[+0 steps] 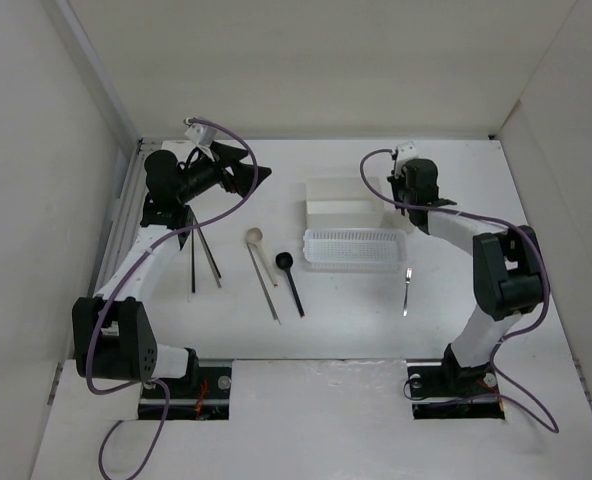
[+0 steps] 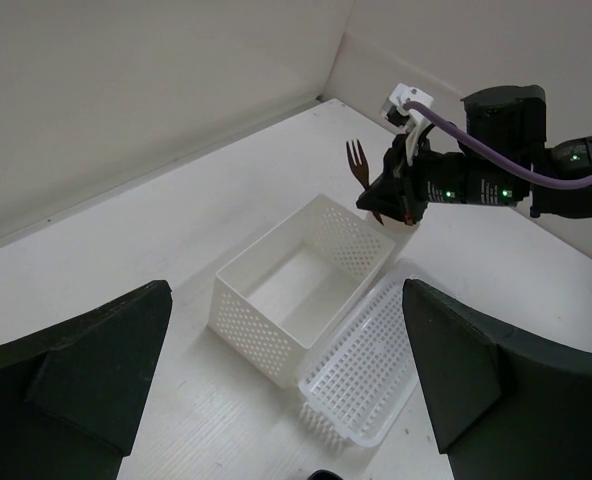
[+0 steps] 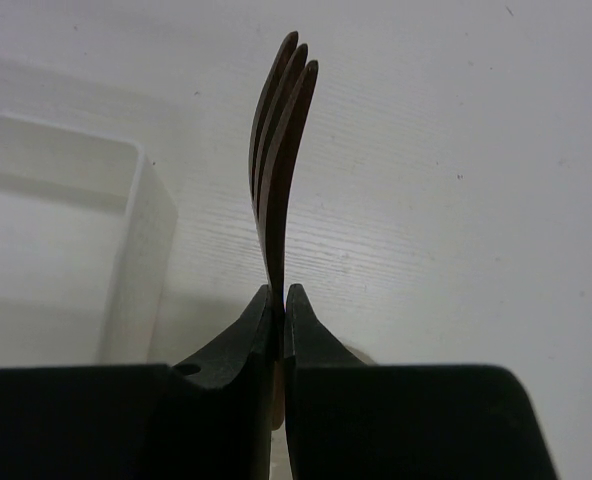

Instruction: Sort the eating utensils into containers

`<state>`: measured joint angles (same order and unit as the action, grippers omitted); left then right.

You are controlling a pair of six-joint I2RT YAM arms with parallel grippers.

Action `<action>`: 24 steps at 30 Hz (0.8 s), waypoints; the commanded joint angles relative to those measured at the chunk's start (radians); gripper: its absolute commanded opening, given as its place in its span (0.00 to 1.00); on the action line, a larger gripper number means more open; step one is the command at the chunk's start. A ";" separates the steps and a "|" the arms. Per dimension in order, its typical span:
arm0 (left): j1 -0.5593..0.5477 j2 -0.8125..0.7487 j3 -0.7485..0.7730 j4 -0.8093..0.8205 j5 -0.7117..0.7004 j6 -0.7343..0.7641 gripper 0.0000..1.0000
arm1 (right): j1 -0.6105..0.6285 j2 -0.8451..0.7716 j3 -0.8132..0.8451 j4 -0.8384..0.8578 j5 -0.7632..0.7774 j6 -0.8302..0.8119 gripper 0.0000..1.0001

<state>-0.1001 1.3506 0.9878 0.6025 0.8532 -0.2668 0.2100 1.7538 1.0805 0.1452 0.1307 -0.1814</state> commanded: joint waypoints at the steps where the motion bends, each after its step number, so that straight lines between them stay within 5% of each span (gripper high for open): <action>1: 0.005 -0.027 0.009 0.056 0.000 0.005 1.00 | -0.006 -0.063 -0.031 0.080 -0.008 -0.010 0.00; 17: 0.005 -0.018 0.018 0.056 0.000 0.023 1.00 | -0.015 -0.168 -0.137 0.139 -0.028 0.066 0.00; 24: 0.005 -0.027 0.018 0.056 -0.009 0.023 1.00 | -0.024 -0.168 -0.156 0.139 -0.009 0.085 0.16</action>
<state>-0.1001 1.3506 0.9878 0.6025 0.8429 -0.2581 0.2008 1.6199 0.9318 0.2245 0.1215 -0.1253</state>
